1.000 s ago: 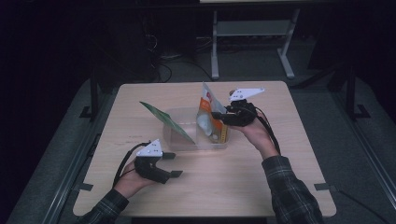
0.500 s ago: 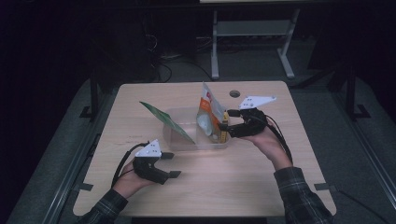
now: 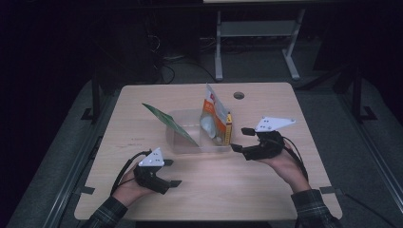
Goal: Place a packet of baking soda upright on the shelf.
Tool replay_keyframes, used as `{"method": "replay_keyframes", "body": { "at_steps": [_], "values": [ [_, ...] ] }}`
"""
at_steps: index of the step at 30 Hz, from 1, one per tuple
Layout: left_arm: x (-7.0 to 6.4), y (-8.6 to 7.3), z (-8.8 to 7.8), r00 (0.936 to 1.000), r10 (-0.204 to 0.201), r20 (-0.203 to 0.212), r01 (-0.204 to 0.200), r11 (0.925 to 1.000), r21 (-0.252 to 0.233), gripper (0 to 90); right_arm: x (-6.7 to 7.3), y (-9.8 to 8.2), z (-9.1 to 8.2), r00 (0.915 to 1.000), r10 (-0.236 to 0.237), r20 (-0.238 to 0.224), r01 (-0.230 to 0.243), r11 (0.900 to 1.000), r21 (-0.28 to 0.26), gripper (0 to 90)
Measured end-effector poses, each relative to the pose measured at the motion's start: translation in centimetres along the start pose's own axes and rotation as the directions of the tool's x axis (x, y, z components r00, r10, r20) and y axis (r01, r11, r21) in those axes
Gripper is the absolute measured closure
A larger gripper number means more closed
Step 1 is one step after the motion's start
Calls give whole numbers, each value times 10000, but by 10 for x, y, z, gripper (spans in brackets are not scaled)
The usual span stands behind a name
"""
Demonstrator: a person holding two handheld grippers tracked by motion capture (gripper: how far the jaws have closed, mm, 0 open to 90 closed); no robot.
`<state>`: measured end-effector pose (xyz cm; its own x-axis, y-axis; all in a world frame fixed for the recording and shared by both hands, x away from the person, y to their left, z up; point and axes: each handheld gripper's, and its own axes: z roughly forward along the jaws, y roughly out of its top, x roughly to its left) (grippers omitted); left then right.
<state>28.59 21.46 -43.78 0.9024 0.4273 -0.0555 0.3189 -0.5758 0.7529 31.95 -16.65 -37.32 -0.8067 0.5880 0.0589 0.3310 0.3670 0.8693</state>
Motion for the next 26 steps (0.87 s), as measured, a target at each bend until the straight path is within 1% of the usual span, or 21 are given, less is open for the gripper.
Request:
{"method": "replay_keyframes", "body": {
  "at_steps": [4, 6, 8, 9, 12, 14, 15, 16, 17, 19, 21, 23, 25, 26],
  "values": [
    [-1, -7, -2, 9996, -254, -76, 253, 9997, -66, 190, 7, -17, -3, 10000, 67, 41, -68, 9999, 85, 261],
    [-3, -10, -3, 9995, -320, -57, 319, 9994, -97, 190, 10, -26, -3, 9999, 139, -69, -138, 9998, 161, 256],
    [-5, -12, -3, 9995, -306, -64, 306, 9995, -64, 188, 14, -36, -3, 9999, 150, 18, -150, 9997, 200, 252],
    [-5, -13, -2, 9997, -232, -84, 232, 9997, -2, 188, 16, -41, -2, 9998, 179, -18, -179, 9995, 279, 245],
    [-4, -14, -1, 9997, -197, -108, 197, 9998, 52, 184, 21, -55, 0, 9999, 154, 26, -155, 9985, 524, 230],
    [-3, -15, 1, 9996, -269, 1, 269, 9996, 79, 184, 24, -65, 3, 9998, 199, 26, -200, 9968, 777, 220],
    [-2, -16, 2, 9997, -244, 58, 244, 9996, 115, 183, 25, -69, 4, 9997, 199, 172, -214, 9958, 886, 221],
    [-2, -16, 4, 9998, -186, 65, 185, 9997, 131, 180, 26, -73, 6, 9996, 85, 257, -109, 9957, 923, 221],
    [-2, -16, 5, 9999, -145, 50, 144, 9997, 174, 177, 26, -76, 8, 9998, 79, 182, -98, 9942, 1071, 219],
    [-3, -15, 7, 9998, -180, 129, 178, 9998, 123, 175, 24, -78, 12, 9996, 282, -21, -277, 9905, 1345, 192],
    [-3, -15, 8, 9998, -136, 141, 134, 9998, 142, 173, 24, -80, 15, 9997, 230, -1, -227, 9876, 1556, 191],
    [-4, -15, 9, 9998, -111, 135, 110, 9999, 105, 173, 24, -81, 16, 9998, 178, 11, -178, 9870, 1599, 190],
    [-4, -15, 9, 9999, -79, 70, 78, 9999, 110, 173, 25, -80, 16, 9999, 129, 1, -128, 9886, 1498, 189],
    [-4, -15, 9, 10000, -33, 27, 33, 9999, 117, 173, 25, -80, 15, 9998, 196, -9, -193, 9886, 1491, 187]
  ]
}}
